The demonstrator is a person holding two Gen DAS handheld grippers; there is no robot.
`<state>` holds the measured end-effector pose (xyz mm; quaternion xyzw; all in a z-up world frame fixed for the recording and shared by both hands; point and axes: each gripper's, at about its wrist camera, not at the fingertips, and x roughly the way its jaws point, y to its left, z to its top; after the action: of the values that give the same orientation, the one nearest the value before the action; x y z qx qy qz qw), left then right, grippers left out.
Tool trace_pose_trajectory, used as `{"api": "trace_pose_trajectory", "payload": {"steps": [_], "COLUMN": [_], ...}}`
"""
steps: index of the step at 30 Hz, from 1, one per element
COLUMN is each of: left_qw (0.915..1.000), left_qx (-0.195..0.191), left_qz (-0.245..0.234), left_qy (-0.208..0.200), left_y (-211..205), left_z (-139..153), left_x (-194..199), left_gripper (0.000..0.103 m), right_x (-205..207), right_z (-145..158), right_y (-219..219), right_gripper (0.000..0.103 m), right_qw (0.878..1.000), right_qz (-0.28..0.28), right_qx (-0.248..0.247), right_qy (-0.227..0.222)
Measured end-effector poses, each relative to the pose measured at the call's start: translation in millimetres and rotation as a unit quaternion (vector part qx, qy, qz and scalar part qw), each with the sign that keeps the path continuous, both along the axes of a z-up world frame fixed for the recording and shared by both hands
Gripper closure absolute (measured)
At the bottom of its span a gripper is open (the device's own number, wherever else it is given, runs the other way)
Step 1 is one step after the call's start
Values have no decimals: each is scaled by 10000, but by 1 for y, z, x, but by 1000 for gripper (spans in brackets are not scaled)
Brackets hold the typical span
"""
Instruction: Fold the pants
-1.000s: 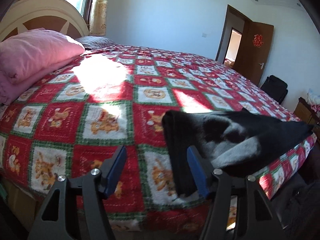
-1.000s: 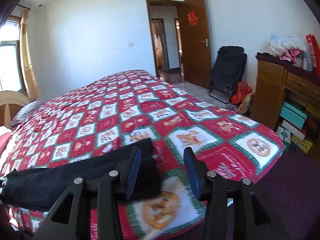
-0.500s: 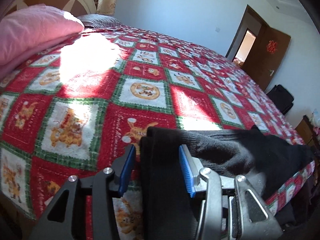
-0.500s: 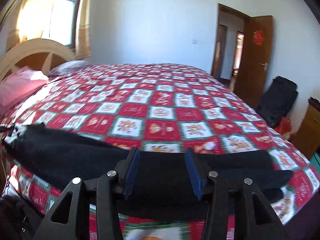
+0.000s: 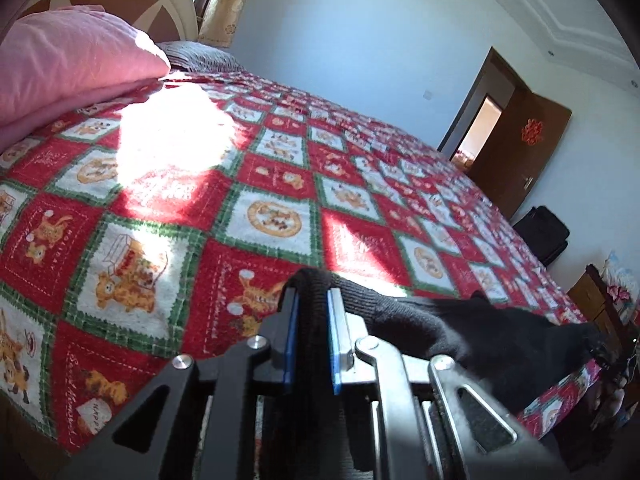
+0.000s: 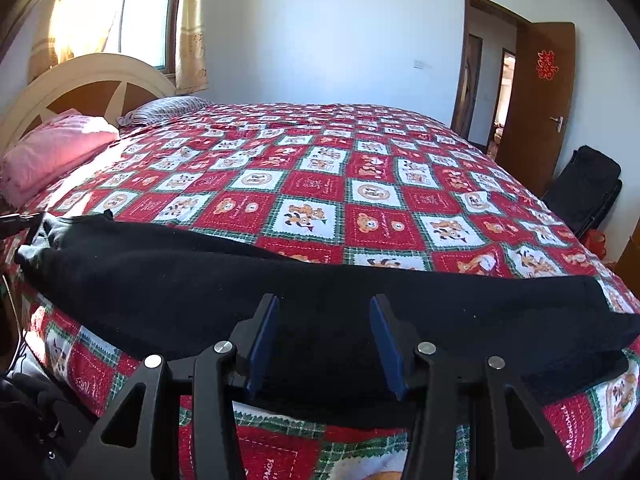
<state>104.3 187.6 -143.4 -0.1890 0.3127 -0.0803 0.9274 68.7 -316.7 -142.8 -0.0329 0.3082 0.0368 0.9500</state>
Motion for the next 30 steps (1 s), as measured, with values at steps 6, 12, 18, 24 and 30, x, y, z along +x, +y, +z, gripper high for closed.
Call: {"api": "trace_pose_trajectory", "payload": {"steps": [6, 12, 18, 24, 30], "left_qw": [9990, 9986, 9985, 9989, 9970], "left_qx": [81, -61, 394, 300, 759], "left_qz": [360, 431, 369, 73, -174], "left_qy": [248, 294, -57, -356, 31], "left_y": [16, 22, 2, -45, -75], "left_z": [-18, -33, -2, 5, -27], "left_x": [27, 10, -13, -23, -13], "left_gripper": [101, 101, 88, 16, 15], "right_x": [1, -4, -12, -6, 0], "right_z": [-5, -6, -9, -40, -56], "right_y": [-2, 28, 134, 230, 239], "right_gripper": [54, 54, 49, 47, 72], "right_qw": [9999, 9988, 9803, 9477, 9441], "right_qz": [-33, 447, 1887, 2865, 2895], "right_qx": [121, 96, -566, -1377, -1552], "right_qy": [70, 171, 116, 289, 285]}}
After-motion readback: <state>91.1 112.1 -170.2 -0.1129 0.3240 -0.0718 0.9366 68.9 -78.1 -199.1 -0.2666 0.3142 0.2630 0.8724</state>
